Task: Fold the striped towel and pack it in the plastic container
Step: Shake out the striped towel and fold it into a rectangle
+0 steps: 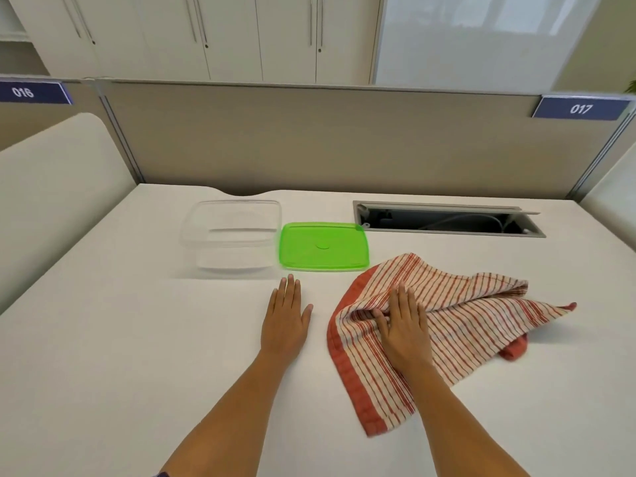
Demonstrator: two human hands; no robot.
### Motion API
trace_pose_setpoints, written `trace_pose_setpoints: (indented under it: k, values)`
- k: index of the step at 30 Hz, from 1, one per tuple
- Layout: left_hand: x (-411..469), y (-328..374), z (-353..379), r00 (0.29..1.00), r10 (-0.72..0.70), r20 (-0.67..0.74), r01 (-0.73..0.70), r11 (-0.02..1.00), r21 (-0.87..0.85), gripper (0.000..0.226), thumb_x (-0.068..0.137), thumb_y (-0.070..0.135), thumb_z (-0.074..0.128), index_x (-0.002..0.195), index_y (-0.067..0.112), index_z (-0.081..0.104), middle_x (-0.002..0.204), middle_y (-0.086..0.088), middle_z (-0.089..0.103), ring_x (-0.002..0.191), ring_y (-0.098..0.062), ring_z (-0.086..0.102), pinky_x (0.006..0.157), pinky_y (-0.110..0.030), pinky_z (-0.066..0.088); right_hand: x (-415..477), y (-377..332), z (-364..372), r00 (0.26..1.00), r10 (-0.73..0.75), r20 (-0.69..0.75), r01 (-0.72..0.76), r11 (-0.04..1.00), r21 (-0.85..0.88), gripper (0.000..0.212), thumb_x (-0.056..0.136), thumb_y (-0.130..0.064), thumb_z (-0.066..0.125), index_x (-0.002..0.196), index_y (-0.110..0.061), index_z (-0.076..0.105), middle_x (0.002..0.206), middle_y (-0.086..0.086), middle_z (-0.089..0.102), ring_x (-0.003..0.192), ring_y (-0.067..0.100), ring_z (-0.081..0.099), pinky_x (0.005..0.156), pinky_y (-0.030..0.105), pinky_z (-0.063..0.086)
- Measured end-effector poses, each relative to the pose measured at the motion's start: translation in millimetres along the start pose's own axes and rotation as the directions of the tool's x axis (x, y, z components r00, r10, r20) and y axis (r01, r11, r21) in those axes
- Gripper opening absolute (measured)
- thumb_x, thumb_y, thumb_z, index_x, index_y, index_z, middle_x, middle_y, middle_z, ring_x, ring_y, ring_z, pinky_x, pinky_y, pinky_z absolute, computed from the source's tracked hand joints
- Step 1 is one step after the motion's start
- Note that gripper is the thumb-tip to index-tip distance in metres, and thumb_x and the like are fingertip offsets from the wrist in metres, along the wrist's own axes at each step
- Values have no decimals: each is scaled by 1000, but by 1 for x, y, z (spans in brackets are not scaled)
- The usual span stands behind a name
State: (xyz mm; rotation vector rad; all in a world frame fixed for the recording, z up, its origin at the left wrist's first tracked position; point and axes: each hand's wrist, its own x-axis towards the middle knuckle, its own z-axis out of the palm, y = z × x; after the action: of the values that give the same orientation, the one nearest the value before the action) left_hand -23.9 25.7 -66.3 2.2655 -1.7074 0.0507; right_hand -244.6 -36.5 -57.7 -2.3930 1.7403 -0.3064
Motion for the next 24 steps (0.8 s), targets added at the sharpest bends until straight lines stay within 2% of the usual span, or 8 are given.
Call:
trace_pose_setpoints:
  k: [3, 10, 14, 17, 20, 24]
  values:
    - [-2, 1, 4, 999, -9, 35, 10, 1000, -19, 58, 99, 36, 26, 148, 8, 16, 159, -9, 10, 148, -21, 7, 120, -32, 2, 0, 1, 2, 1000, -1, 18, 1, 1000, -3, 64, 96, -52, 10, 148, -19, -9, 159, 1, -11, 145, 15, -13, 118, 35, -9]
    - [-4, 3, 5, 996, -38, 85, 40, 999, -27, 56, 99, 34, 23, 149, 11, 13, 160, -7, 9, 148, -18, 8, 120, -31, 5, 0, 1, 2, 999, 10, 49, -10, 1000, 13, 64, 95, -53, 10, 149, -20, 0, 160, 1, -1, 147, 16, -6, 121, 37, -4]
    - [-5, 11, 3, 993, -40, 109, 45, 998, -47, 51, 100, 28, 22, 148, 11, 17, 159, -10, 11, 148, -22, 9, 120, -33, 6, -1, 0, 2, 999, 18, 43, -19, 999, 28, 64, 95, -54, 11, 149, -22, 3, 160, 1, 1, 147, 16, -5, 120, 37, -4]
    - [-7, 24, 2, 993, -29, 112, 50, 980, -192, 46, 99, 26, 28, 144, 15, 30, 158, -8, 19, 147, -22, 13, 120, -33, 8, -1, 0, 2, 999, 21, 32, -23, 999, 48, 64, 95, -55, 13, 149, -22, 6, 160, 0, 4, 147, 16, -2, 121, 37, -3]
    - [-6, 42, -2, 993, -44, 110, 84, 917, -389, 39, 99, 26, 33, 133, 16, 48, 153, -7, 33, 144, -21, 22, 119, -33, 13, -1, 0, 3, 1000, 21, 7, -22, 998, 59, 63, 95, -54, 14, 149, -22, 11, 159, 0, 9, 147, 17, 2, 121, 38, 1]
    - [-3, 62, -9, 983, -40, 178, 122, 873, -473, 34, 96, 29, 41, 118, 10, 60, 145, -10, 46, 137, -23, 36, 116, -36, 25, 0, 0, 5, 999, 22, -35, -19, 997, 75, 58, 97, -50, 20, 147, -22, 19, 157, 0, 19, 146, 18, 11, 121, 39, 7]
